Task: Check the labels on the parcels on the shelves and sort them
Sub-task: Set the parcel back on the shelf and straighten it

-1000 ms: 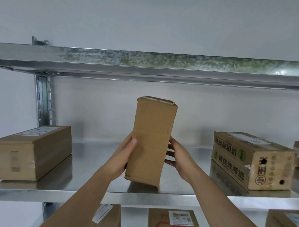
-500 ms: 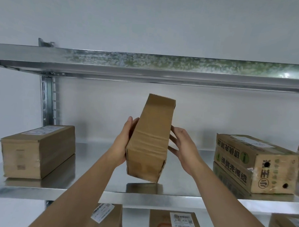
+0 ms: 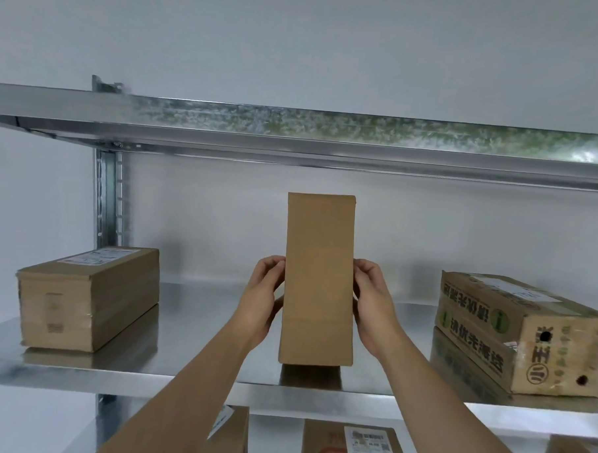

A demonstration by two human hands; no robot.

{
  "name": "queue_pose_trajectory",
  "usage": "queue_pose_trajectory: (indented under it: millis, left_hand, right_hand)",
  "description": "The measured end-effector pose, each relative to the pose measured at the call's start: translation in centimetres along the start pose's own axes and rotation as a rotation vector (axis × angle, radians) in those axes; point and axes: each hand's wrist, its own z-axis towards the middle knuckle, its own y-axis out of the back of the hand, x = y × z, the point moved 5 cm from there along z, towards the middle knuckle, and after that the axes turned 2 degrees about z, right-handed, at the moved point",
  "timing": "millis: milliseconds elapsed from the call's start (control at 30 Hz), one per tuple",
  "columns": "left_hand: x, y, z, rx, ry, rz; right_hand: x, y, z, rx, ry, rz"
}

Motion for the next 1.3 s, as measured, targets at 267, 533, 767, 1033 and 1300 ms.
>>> queue_pose_trajectory:
  millis: [267, 533, 767, 1033, 1300]
  left_hand:
    - [0.1, -1.6, -0.7, 0.108, 0.023, 0.128]
    - [0.3, -1.6, -0.7, 0.14, 0.079, 0.141]
    - [1.0, -1.2, -0.7, 0.123, 0.124, 0.079]
    - [1.4, -1.4, -0.6, 0.165, 0.06, 0.034]
    - [1.5, -0.8, -0.3, 0.224, 0.069, -0.016]
  right_hand:
    - [-2.2, -0.4, 0.1, 0.05, -0.08, -0.006]
    - [-2.4, -0.4, 0.5, 0.082, -0.097, -0.037]
    - [-2.2, -0.4, 0.2, 0.086, -0.097, -0.027]
    - [-0.7, -0.7, 1.2, 0.142, 0.004, -0.193]
    - [1.4, 1.3, 1.4, 0.206, 0.063, -0.396]
